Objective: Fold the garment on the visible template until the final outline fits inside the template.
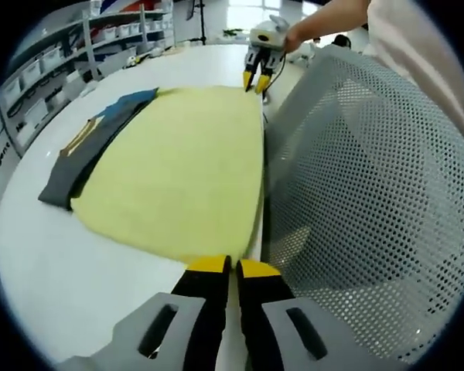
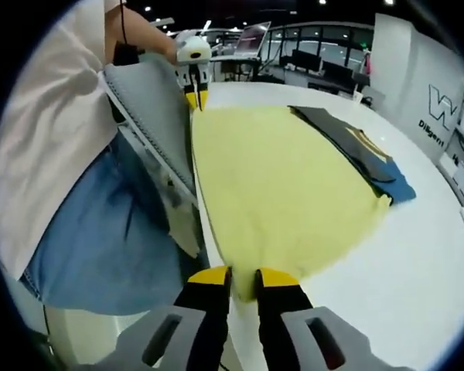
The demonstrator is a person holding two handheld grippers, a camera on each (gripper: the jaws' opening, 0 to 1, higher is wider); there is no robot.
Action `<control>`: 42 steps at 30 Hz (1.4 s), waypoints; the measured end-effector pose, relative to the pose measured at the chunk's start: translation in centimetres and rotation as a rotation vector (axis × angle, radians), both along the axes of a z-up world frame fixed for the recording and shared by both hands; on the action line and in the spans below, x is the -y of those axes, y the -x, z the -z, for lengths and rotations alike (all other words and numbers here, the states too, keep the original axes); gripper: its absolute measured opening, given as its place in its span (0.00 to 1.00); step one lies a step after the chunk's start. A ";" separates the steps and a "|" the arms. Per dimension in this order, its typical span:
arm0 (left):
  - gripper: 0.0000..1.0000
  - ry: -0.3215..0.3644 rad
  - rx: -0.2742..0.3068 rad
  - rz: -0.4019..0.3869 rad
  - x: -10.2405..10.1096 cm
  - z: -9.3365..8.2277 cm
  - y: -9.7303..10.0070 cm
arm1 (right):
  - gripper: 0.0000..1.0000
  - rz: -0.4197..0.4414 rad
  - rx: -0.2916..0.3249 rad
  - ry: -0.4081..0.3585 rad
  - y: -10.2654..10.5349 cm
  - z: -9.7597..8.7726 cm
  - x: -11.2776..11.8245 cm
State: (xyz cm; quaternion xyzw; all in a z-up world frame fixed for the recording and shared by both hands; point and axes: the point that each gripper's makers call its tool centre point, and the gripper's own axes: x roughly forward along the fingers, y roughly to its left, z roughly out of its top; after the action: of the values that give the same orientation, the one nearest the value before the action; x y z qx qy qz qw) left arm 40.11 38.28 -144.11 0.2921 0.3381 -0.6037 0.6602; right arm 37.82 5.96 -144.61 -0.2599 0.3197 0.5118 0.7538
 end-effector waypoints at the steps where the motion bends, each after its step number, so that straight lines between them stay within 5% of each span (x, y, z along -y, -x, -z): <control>1: 0.02 0.000 -0.001 -0.001 0.0 0.0 0.0 | 0.06 -0.004 -0.001 0.002 0.0 0.0 0.0; 9: 0.02 0.003 -0.017 -0.006 0.2 -0.7 0.1 | 0.00 0.000 -0.008 0.004 -0.4 -0.2 0.2; 21: 0.01 0.080 -0.023 -0.044 0.8 -6.3 -2.7 | 0.00 0.037 -0.040 -0.098 -3.3 -5.8 0.2; 35: 0.01 0.176 0.027 -0.119 1.3 -13.6 -12.0 | 0.00 0.099 0.017 -0.169 -11.9 -12.3 1.3; 42: 0.00 0.196 0.041 -0.147 1.9 -15.2 -17.3 | 0.00 0.123 0.029 -0.175 -17.3 -13.6 2.1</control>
State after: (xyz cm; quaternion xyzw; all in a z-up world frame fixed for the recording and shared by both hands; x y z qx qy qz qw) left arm 57.42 36.36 -128.93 0.2127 0.2845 -0.5778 0.7348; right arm 55.07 3.89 -131.01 -0.1803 0.2784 0.4868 0.8081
